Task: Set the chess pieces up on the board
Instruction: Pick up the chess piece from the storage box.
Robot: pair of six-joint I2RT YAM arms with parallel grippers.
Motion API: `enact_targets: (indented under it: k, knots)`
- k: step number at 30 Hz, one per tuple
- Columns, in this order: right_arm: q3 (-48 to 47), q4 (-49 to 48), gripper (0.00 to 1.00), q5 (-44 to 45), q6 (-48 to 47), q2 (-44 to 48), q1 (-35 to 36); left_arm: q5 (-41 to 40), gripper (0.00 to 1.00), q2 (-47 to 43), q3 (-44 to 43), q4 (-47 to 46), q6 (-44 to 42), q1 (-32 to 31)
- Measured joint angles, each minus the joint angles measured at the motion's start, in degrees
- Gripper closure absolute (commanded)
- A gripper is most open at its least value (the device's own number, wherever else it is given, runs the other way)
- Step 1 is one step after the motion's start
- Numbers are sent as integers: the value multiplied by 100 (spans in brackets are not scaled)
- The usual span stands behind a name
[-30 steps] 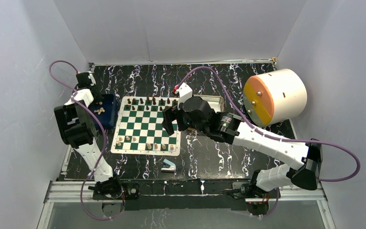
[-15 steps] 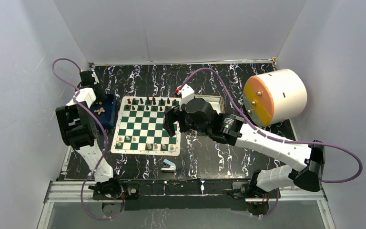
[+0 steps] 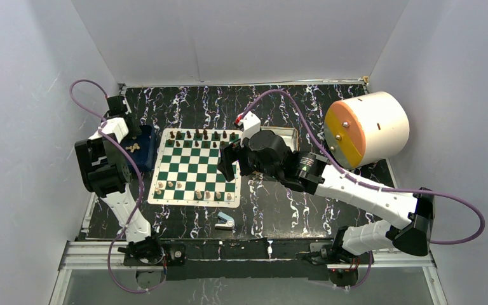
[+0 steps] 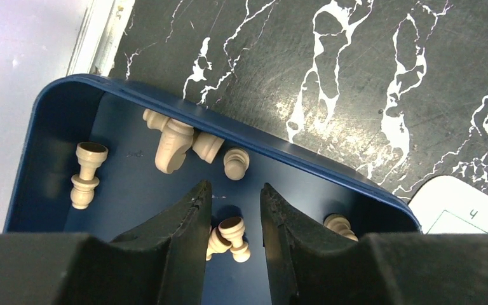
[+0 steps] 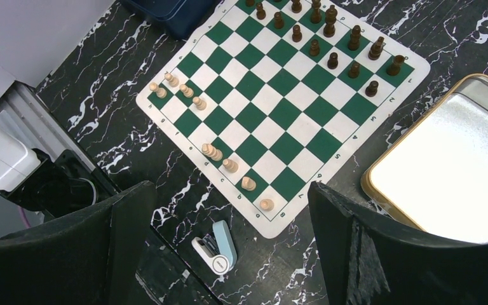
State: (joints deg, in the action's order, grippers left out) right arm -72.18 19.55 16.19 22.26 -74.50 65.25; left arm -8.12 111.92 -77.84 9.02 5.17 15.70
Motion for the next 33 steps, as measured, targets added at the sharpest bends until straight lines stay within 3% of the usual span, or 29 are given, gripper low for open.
enact_targets:
  k: [15,27,33]
  knots:
    - [0,-4,1,22,-20,-70,0,0,70,278,-195,2,-72,26]
    - [0,-9,1,50,-63,-90,0,24,84,501,-367,4,-138,26]
    - [0,-11,1,61,-66,-90,0,46,86,498,-367,26,-151,26]
